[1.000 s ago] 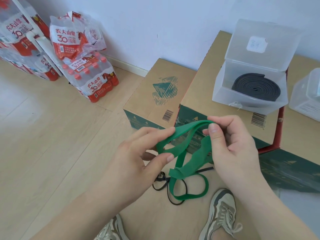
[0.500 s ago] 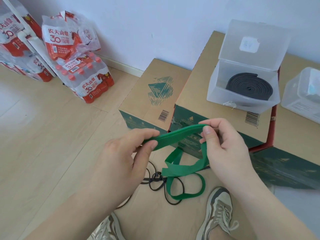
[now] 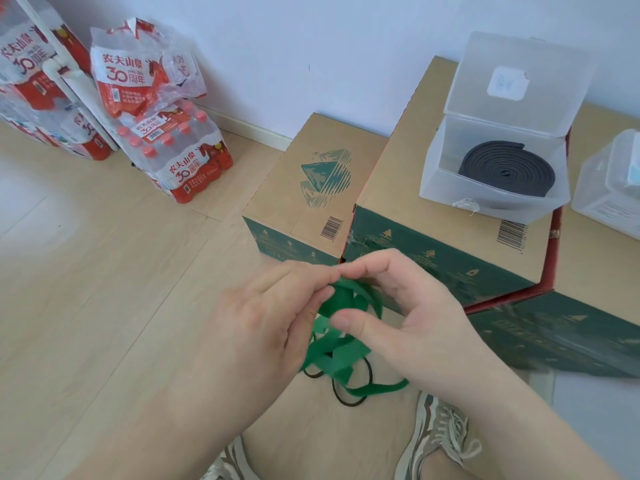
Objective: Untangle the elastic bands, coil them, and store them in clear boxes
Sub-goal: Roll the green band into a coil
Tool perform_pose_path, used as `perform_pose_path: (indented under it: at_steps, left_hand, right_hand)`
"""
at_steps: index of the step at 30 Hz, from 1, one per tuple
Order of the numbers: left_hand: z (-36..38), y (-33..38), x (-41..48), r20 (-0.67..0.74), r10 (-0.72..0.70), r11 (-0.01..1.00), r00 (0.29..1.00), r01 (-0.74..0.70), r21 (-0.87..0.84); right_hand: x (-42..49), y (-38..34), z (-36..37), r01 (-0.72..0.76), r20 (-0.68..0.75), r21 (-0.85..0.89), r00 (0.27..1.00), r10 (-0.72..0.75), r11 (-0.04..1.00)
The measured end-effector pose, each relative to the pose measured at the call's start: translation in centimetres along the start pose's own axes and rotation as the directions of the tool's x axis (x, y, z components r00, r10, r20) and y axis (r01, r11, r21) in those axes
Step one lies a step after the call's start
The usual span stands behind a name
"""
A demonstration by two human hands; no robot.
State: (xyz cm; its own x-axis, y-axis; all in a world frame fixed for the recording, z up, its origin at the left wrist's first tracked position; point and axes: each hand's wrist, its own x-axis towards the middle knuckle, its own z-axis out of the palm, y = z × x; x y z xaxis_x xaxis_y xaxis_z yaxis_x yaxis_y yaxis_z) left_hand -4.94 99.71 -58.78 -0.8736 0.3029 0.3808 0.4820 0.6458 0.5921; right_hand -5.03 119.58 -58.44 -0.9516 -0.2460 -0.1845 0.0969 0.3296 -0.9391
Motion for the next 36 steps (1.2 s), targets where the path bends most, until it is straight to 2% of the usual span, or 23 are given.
perform_pose_path:
  at_steps: [9,13,17,21,24,28,32,36]
  left_hand:
    - [0.5,-0.3,-0.5,0.028,0.119,0.991,0.993,-0.12,0.056]
    - [0.7,-0.2,-0.5,0.035,0.136,0.99,0.99,-0.137,0.031]
    - [0.9,-0.2,-0.3,0.058,0.08,0.997,0.995,-0.079,-0.012]
    - [0.5,-0.2,-0.2,0.059,0.084,0.996,0.995,-0.085,0.013]
    - [-0.2,-0.6,-0.1,0.033,0.089,0.996,0.996,-0.09,0.026]
    - [-0.9,-0.9,-0.1,0.015,0.102,0.994,0.995,-0.102,0.034]
    - [-1.5,-0.5,0.1,-0.014,0.125,0.992,0.992,-0.125,0.003]
    - [-2.3,0.1,0.2,-0.08,0.128,0.991,0.989,-0.13,-0.019]
  right_hand:
    - [-0.2,0.0,0.8,0.088,0.015,-0.067,0.996,-0.087,0.994]
    - [0.1,0.3,0.7,0.097,-0.028,-0.126,0.994,-0.102,0.987]
    - [0.0,0.8,0.7,0.097,-0.126,-0.178,0.985,-0.12,0.979]
    - [-0.1,0.5,0.8,0.077,-0.14,-0.119,0.986,-0.094,0.99]
    - [0.0,0.2,0.2,0.018,-0.028,-0.027,0.999,-0.018,0.999]
    - [0.0,0.2,-0.4,-0.039,0.096,-0.055,0.994,0.044,0.998]
    - [0.2,0.1,-0.4,0.001,0.094,0.032,0.996,-0.004,0.999]
    - [0.5,-0.3,-0.6,0.032,0.074,0.248,0.996,-0.052,0.968]
